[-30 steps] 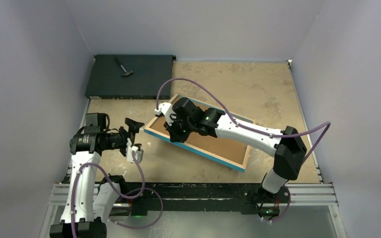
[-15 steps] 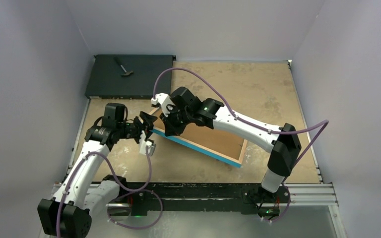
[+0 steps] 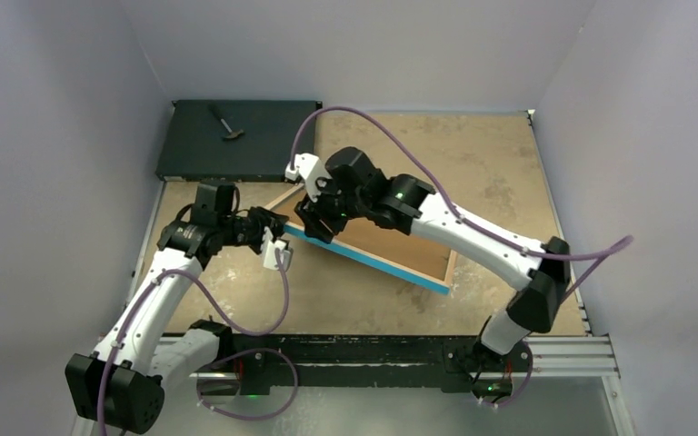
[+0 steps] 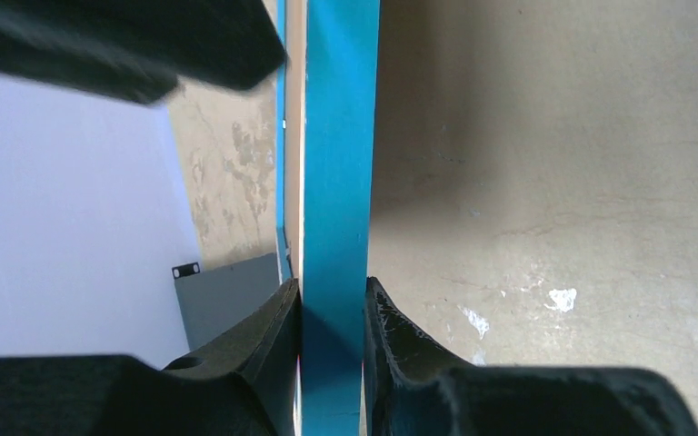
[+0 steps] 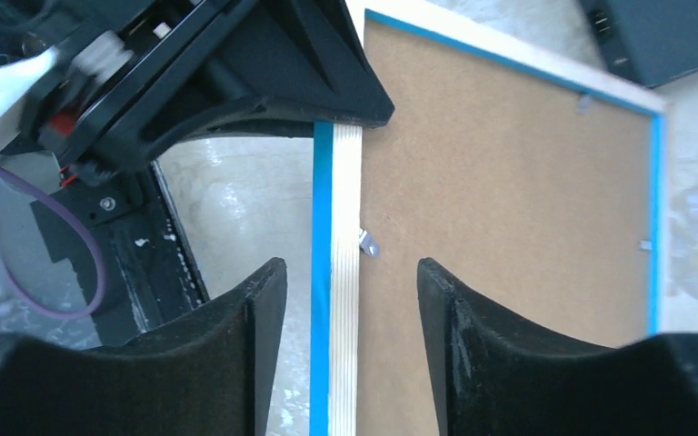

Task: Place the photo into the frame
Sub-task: Turn over the photo frame at the center of the board.

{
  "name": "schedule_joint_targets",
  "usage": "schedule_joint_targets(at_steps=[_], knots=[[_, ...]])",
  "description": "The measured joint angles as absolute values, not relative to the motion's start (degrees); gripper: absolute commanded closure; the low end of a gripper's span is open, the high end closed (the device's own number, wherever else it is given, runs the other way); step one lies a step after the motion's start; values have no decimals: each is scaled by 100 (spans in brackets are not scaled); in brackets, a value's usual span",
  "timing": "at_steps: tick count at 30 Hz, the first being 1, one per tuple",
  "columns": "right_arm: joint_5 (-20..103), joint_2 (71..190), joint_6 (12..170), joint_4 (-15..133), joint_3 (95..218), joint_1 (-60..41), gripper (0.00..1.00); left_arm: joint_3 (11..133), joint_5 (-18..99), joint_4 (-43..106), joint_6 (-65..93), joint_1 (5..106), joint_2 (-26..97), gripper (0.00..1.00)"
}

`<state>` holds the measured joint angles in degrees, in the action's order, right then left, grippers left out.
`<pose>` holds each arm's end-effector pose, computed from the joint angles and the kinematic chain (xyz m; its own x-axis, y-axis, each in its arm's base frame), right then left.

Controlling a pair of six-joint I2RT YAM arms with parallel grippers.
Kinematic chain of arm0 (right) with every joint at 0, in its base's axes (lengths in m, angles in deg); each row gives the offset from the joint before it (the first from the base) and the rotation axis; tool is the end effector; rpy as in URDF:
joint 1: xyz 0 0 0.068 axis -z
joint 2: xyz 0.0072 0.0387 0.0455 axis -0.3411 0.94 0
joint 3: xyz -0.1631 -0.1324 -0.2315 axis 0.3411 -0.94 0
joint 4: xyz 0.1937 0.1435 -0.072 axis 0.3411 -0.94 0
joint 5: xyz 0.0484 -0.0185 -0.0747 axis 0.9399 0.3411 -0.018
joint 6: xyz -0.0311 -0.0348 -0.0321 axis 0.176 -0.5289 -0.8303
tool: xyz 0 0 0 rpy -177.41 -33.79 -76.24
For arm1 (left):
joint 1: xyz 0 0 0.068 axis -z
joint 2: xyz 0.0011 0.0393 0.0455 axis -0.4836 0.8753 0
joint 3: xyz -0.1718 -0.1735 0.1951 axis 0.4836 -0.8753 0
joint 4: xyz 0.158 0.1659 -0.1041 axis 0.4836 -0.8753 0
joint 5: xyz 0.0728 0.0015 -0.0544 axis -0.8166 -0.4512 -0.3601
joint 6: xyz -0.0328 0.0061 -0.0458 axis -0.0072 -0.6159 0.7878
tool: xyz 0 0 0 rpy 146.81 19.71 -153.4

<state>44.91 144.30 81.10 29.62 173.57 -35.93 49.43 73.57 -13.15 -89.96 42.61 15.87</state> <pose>0.2060 0.3174 0.4074 -0.2478 -0.4629 -0.8511 -0.9187 0.3912 0.0547 0.1458 -0.0624 0.3216 0.6339 0.6194 -0.4632 0.7001 -0.2049 0.6841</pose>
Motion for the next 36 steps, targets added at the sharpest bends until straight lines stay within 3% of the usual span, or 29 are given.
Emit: schedule_joint_targets(at_steps=[9, 20, 28, 32, 34, 36], knots=[[3527, 13182, 7394, 2645, 17088, -3615, 29, 5957, 7768, -1344, -8039, 4334, 2210, 100], [2637, 13455, 6945, 2173, 16926, -3851, 26, 6505, 7808, -1829, -7890, 4338, 2475, 100], [2181, 13538, 6817, 2160, 16915, -4168, 49, 6562, 7823, -1818, -7630, 4338, 2483, 100], [1910, 13536, 6784, 2237, 16913, -4170, 76, 6619, 7838, -1722, -7335, 4338, 2481, 98], [1853, 13523, 6661, 2285, 16913, -4159, 79, 6641, 7838, -1665, -7193, 4338, 2479, 86], [1929, 13512, 6633, 2272, 16913, -4159, 78, 6658, 7843, -1573, -7130, 4338, 2459, 67]])
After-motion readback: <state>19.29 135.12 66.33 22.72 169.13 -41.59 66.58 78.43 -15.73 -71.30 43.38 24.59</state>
